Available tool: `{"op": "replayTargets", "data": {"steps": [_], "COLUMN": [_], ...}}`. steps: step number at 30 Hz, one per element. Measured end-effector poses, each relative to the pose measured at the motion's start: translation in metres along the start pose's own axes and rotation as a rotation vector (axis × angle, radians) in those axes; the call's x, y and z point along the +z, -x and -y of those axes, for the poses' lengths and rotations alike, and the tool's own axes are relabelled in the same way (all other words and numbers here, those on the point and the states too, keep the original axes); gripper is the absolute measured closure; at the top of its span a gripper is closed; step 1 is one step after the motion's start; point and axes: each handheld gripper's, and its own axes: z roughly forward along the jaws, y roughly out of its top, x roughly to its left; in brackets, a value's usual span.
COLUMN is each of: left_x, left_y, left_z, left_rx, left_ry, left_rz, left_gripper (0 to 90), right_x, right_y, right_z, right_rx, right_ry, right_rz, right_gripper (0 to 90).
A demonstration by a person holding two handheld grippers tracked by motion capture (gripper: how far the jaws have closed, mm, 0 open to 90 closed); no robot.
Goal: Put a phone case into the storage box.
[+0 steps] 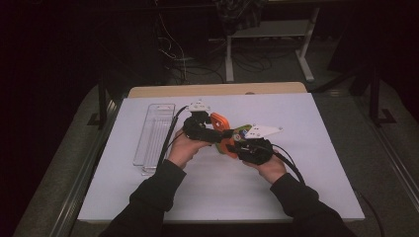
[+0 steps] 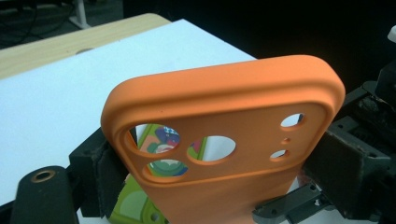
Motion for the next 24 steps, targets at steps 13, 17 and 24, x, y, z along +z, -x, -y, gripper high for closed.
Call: {"op": "replayTargets", "data": {"steps": [13, 17, 24], "left_x": [-0.005, -0.008, -0.014], "left_y": [-0.002, -0.003, -0.003], "left_z": [-0.002, -0.003, -0.005], "left_rx": [0.002, 0.018, 0.036], "left_ry": [-0.012, -0.024, -0.030], "left_rz": [-0.003, -0.010, -0.035], "left_gripper": [14.2, 14.2, 14.2], "right_x": [-0.009, -0.015, -0.026], "right_y": [0.006, 0.010, 0.013], "right_z": [0.002, 0.004, 0.013], "right_rx": [0.006, 0.011, 0.017], "right_ry": [-0.036, -0.075, -0.135], "right_rz": [0.004, 0.026, 0.051], "right_gripper": [50.4, 38.4, 24.5]}}
